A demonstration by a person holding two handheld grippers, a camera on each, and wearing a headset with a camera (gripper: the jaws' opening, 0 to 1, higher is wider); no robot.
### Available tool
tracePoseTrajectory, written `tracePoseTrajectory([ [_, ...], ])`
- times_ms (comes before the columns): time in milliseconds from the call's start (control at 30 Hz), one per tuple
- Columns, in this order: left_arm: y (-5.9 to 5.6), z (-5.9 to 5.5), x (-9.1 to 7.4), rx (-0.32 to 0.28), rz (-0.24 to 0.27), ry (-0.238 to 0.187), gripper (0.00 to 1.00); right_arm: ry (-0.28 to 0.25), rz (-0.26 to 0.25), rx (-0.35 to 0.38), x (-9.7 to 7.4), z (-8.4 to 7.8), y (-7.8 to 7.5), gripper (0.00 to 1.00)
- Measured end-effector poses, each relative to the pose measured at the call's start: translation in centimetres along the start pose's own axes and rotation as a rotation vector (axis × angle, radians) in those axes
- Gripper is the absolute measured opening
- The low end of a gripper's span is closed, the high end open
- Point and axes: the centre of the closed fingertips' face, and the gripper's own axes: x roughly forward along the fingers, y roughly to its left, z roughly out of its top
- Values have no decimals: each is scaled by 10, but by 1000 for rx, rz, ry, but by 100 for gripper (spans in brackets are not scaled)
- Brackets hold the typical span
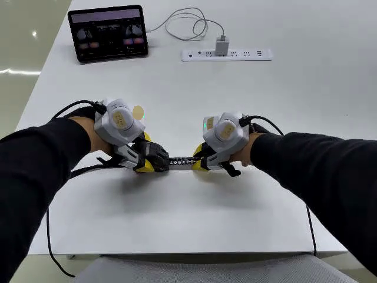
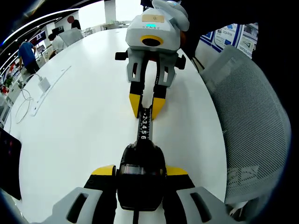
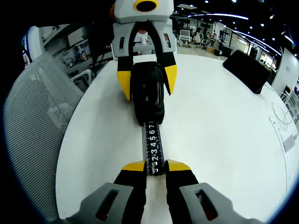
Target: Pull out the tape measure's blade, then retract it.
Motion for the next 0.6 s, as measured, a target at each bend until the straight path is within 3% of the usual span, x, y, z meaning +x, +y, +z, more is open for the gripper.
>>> tracePoseTrajectory([
  [600, -1, 0, 0, -4, -3, -9, 34, 13, -6, 4, -2, -5, -1, 11],
])
